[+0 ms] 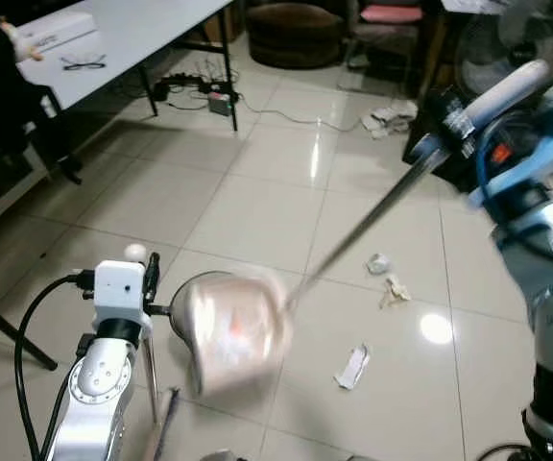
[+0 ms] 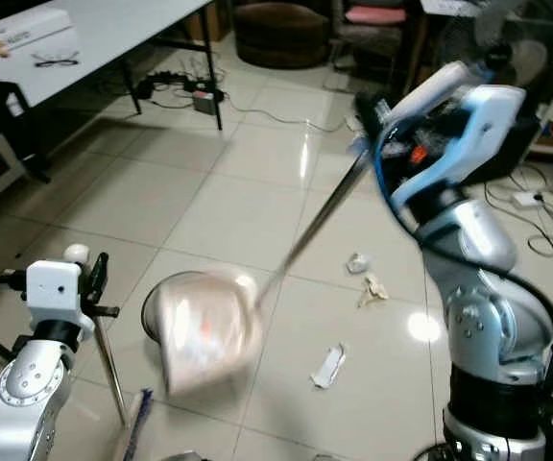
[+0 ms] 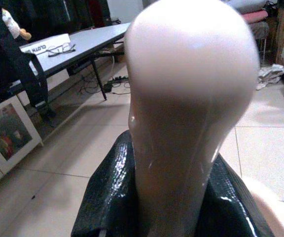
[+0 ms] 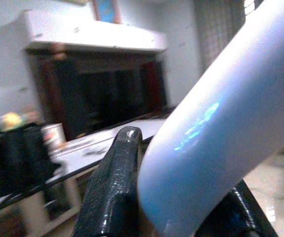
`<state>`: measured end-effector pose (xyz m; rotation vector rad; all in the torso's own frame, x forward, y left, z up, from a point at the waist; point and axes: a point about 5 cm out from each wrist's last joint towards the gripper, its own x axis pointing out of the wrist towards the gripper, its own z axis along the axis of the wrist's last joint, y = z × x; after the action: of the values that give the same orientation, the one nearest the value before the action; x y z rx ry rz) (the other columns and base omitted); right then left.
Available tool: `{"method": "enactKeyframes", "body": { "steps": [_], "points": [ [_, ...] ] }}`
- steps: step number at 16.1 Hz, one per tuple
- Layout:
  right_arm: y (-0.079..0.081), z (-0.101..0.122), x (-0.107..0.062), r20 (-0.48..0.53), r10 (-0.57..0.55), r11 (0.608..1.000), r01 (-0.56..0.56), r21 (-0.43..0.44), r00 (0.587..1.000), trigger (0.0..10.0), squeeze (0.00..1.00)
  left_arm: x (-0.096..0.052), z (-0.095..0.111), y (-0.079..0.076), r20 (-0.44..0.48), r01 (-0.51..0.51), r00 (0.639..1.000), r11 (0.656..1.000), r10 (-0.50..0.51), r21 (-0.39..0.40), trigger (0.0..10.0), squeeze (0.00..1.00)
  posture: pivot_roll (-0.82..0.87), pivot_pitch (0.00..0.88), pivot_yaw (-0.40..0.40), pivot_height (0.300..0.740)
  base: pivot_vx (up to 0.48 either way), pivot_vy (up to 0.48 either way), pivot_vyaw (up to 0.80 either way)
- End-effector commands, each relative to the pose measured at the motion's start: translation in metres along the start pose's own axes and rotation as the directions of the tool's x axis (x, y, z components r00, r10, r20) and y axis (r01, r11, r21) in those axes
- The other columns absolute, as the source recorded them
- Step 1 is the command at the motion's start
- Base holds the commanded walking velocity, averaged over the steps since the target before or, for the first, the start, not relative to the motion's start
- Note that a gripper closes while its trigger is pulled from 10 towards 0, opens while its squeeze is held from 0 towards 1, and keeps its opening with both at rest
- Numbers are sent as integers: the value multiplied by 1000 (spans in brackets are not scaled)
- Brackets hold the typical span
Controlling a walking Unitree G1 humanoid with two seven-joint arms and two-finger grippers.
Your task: Sweep floor
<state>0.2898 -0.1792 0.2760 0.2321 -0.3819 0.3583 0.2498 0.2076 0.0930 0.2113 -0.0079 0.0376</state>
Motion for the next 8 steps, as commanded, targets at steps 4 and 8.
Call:
{"method": "enactKeyframes", "body": {
  "steps": [4, 8],
  "points": [
    [3, 9, 21, 94, -87, 996, 84, 28, 992, 10000, 0, 4, 22, -8, 76, 30, 997, 999, -32, 29, 10000, 0, -48, 0, 61, 740, 305, 0, 0],
    [-2, 4, 24, 101, -126, 989, 117, 87, 987, 10000, 0, 1, 23, -8, 73, 20, 997, 999, -22, 24, 10000, 0, -34, 0, 56, 740, 391, 0, 497]
  ]
}}
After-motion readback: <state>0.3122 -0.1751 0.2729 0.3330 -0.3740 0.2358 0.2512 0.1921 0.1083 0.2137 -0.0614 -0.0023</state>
